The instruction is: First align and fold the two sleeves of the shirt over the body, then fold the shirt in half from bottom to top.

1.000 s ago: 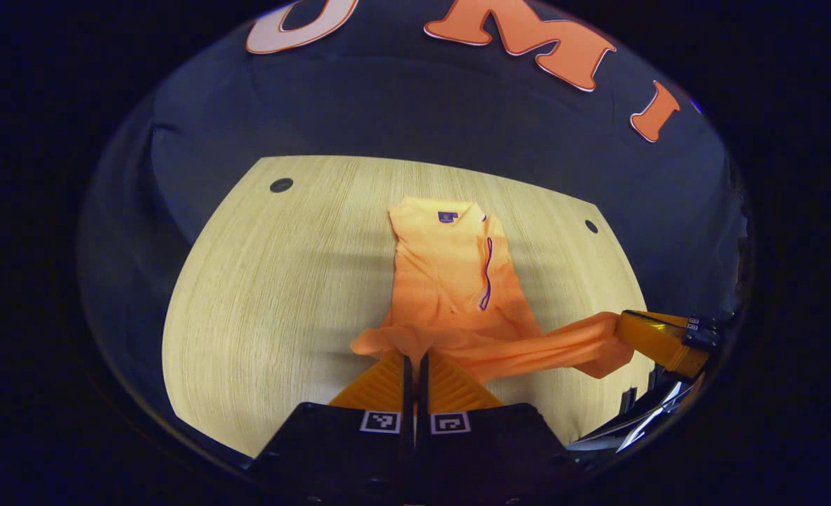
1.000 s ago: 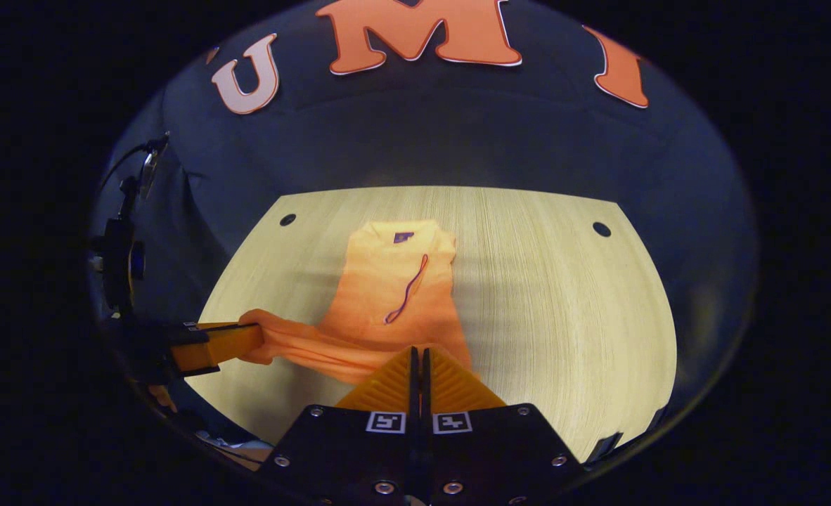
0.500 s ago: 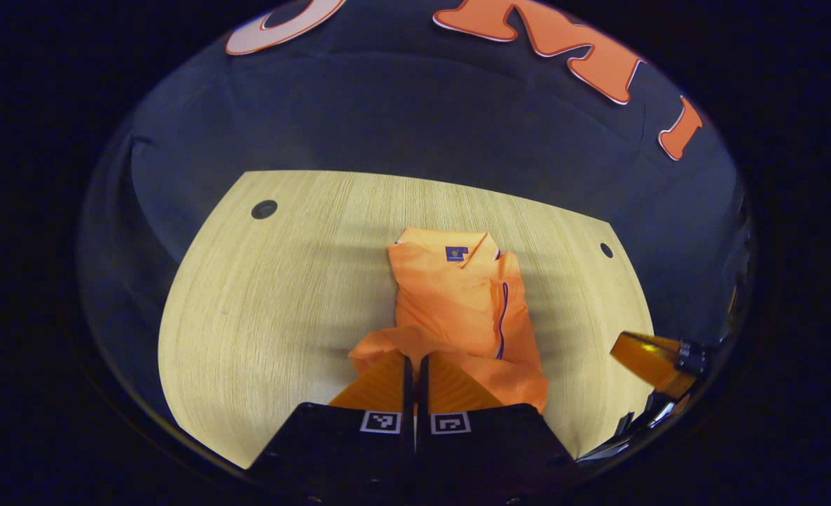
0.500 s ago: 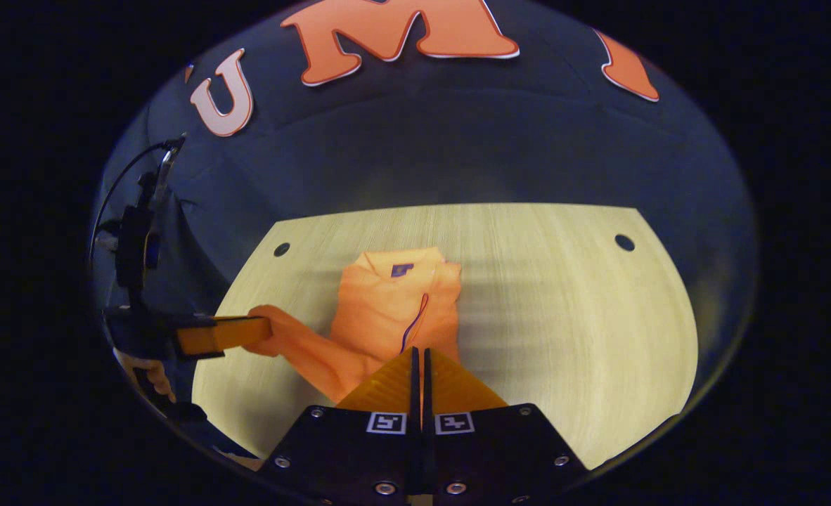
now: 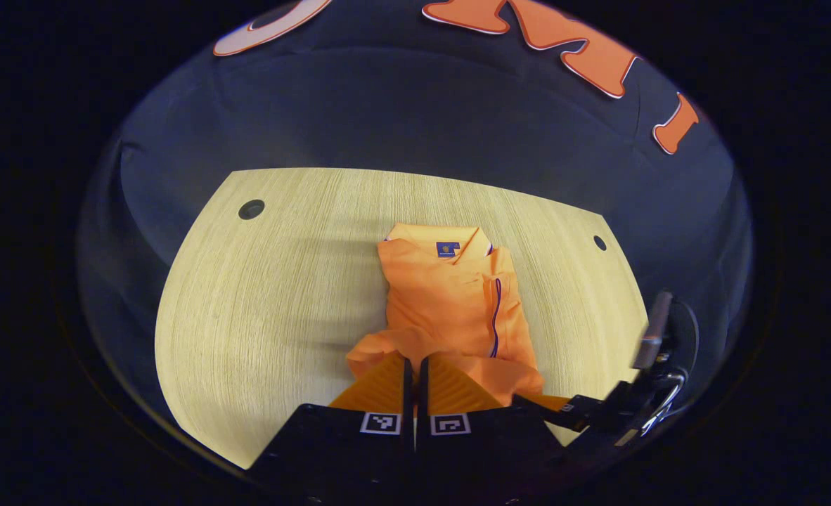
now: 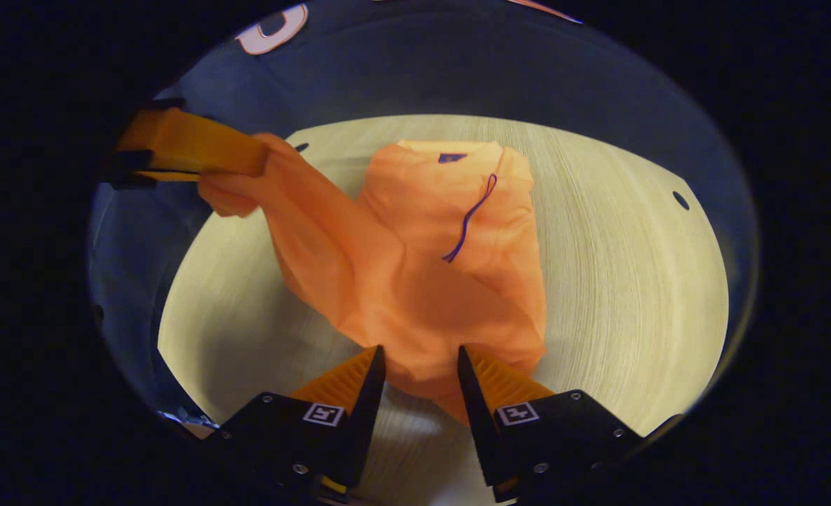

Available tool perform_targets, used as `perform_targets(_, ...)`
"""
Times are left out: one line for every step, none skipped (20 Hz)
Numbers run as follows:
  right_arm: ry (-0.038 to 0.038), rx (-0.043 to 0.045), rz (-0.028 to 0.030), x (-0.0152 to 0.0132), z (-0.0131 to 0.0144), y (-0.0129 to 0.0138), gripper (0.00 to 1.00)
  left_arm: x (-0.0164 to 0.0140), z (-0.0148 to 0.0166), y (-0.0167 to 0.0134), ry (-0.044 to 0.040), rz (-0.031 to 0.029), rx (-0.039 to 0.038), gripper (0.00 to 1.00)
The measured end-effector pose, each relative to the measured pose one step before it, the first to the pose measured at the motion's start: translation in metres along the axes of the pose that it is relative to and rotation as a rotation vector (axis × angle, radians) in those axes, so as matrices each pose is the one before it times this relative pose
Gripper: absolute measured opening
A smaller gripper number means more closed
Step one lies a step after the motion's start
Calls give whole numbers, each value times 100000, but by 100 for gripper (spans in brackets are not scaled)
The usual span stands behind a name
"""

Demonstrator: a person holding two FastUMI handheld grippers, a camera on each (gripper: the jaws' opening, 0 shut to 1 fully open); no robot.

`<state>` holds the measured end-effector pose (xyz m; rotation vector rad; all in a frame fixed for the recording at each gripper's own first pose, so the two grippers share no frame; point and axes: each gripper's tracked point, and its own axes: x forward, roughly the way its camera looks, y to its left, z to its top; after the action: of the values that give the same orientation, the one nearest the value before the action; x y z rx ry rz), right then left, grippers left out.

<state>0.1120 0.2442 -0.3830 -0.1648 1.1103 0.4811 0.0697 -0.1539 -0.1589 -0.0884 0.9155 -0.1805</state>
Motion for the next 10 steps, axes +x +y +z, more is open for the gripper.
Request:
perform_targets(1657,3409,1484,198,-322,-2,55,63,-138,226,349,25,89,1)
perform_targets(-3087,7191,-4935,-268,653,-1313,26,76,-163,186,693,-114,-487,1)
perform_targets(-1538,5783,-748,-593,775,-678,3,-39,-102,136,319,-112,-719,1)
perform_targets(-690,2695,-630,-751,623,-534,4,119,70,271,-109,-223,38,1)
perform_targets(-2737,1358,-382,-547,952,-598,4,-10,165,-7,-454,-123,80,1)
perform_targets(-3201,-1421,-2718,-731,1605,-835,0,122,192,-21,-711,-353,769,1)
perform_targets(-1943,32,-839,-761,1255,-226,0,35,313,-181,-513,-201,441,1)
perform_targets(-3277,170,4,-640,1993,-349,0,112,267,0,-650,-100,902,1)
perform_targets(-3961,-434,-740,-575,2348,-518,0,122,833,-56,-1441,-115,510,1)
perform_targets(-4056,-1004,-838,-111,2476,-486,0,539,1294,-130,-2000,-712,-656,1)
